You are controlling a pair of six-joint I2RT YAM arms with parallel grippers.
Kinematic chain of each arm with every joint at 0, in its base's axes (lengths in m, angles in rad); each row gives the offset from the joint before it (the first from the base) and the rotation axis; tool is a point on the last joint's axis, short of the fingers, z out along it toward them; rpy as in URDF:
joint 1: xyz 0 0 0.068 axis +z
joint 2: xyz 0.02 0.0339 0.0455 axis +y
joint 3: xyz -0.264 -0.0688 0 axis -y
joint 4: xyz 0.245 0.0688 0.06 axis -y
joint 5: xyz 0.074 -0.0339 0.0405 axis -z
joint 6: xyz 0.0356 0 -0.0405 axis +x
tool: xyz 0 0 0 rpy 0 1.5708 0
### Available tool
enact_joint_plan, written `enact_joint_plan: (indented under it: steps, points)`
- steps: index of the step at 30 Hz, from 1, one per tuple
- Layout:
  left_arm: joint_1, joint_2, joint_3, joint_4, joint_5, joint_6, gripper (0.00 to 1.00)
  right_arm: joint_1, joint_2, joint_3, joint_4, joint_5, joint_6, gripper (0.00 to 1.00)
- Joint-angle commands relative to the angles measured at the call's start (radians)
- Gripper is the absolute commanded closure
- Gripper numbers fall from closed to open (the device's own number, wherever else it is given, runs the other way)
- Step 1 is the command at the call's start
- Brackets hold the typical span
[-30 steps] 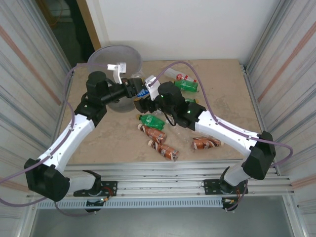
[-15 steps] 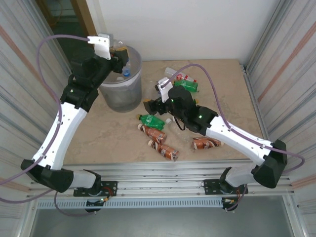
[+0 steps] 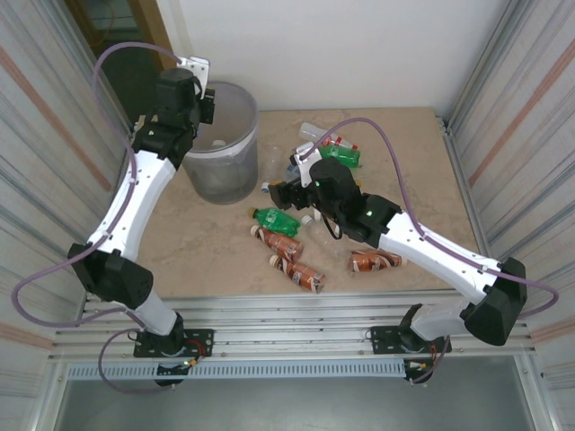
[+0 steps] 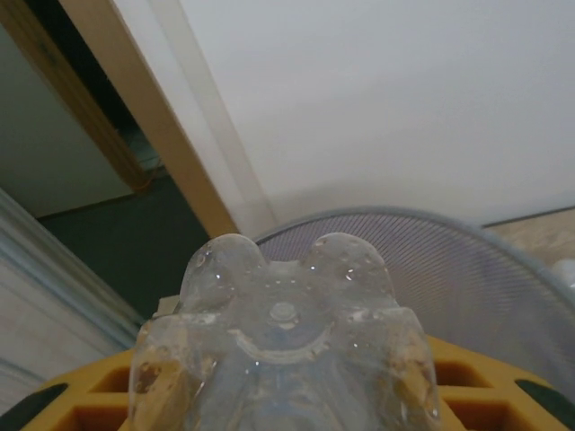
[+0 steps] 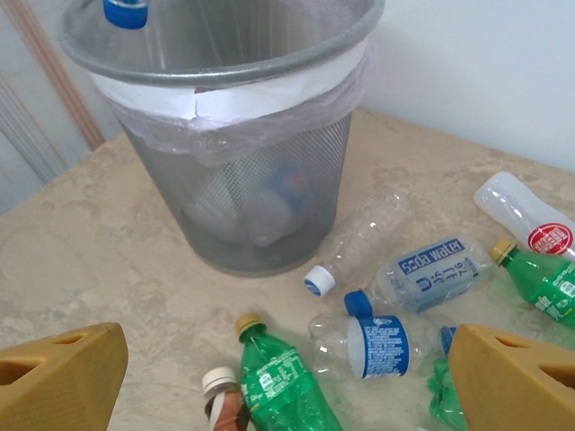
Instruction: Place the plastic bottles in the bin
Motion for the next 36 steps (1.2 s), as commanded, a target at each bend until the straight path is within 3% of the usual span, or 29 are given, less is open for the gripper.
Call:
enact_joint_plan:
  steps: [1,9,16,27,36]
  points:
    - [0.001,0.019,0.043,-0.016,-0.119,0.062,0.68,-0.004,-0.022,-0.012,-0.010,0.016,0.030,0.09]
    - [0.001,0.115,0.093,-0.056,-0.179,0.085,0.45,-0.005,-0.025,-0.019,-0.017,0.012,0.036,0.09]
    - [-0.003,0.119,0.101,-0.059,-0.197,0.071,0.10,-0.005,-0.029,-0.022,-0.026,0.015,0.040,0.09]
    - [-0.034,0.003,0.006,-0.053,-0.139,0.024,0.04,-0.006,-0.019,-0.006,-0.077,0.010,0.041,0.09]
    - [-0.071,-0.246,-0.235,-0.028,0.038,-0.137,0.01,0.008,0.010,0.029,-0.344,-0.080,0.109,0.09]
